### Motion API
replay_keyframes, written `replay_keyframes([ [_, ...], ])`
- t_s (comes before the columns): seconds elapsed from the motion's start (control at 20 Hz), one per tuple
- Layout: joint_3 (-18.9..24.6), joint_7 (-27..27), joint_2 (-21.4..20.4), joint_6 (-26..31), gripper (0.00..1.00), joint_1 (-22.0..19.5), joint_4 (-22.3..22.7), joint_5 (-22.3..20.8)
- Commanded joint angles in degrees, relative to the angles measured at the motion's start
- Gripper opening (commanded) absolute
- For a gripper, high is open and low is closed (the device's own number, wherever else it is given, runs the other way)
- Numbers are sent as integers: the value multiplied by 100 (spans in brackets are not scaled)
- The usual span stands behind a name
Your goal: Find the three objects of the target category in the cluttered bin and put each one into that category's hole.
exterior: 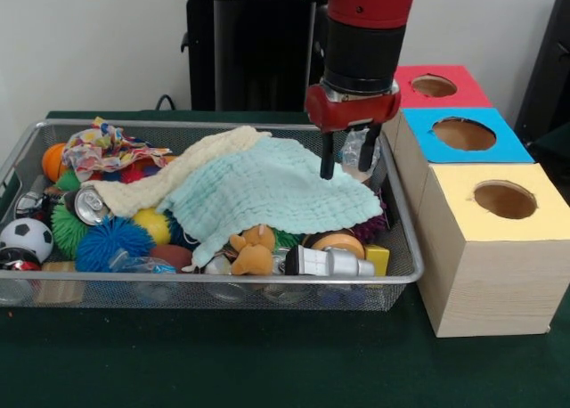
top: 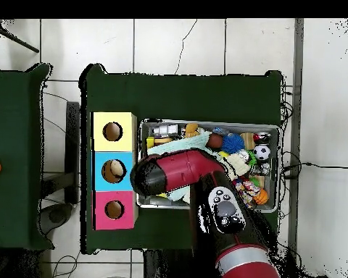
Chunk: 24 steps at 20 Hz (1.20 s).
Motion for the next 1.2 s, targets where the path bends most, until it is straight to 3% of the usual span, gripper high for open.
replay_keyframes([
  [0.05, -96, 62, 140, -324, 100, -148, 628, -595],
  [0.2, -145, 118, 144, -502, 100, -152, 699, -733],
  [0.55, -656, 1169, -14, -933, 100, 716, 1271, -597],
  [0.9, -891, 1273, 66, -1186, 100, 1007, 1326, -242],
  [1.2, -1106, 1366, 466, -1832, 100, 1126, 1247, -126],
])
